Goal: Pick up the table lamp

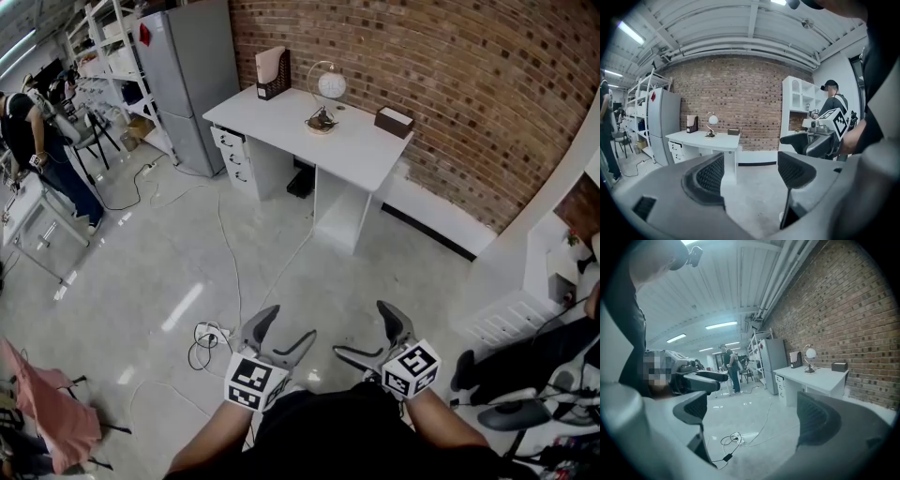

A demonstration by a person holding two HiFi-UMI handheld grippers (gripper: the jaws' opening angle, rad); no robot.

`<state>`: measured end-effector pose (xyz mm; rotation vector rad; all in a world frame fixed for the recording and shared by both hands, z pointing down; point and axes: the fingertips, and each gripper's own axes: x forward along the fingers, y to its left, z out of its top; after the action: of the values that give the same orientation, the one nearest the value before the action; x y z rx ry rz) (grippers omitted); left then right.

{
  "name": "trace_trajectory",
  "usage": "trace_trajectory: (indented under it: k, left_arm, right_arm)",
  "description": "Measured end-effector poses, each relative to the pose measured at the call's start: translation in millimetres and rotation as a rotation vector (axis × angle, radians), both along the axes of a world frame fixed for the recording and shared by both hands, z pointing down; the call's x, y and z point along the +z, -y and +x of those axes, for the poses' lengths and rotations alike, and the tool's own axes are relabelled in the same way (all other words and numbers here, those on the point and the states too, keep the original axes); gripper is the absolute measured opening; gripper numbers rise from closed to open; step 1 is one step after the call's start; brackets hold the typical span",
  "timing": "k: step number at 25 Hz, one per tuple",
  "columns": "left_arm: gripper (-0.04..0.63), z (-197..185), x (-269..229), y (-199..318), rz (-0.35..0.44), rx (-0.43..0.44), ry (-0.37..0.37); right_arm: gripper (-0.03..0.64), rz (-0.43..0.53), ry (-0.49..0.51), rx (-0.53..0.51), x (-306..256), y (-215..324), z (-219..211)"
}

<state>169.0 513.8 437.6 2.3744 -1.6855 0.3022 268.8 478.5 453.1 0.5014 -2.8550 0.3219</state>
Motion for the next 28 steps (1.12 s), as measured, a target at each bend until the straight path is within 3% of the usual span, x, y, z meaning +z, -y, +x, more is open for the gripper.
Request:
trace_trajectory:
  k: [28]
  left_arm:
    - [0.344, -16, 22, -11, -0.045, 0.043, -0.015]
  right_arm:
    - [0.594, -0.068, -0.036, 0.022, 18, -18, -13]
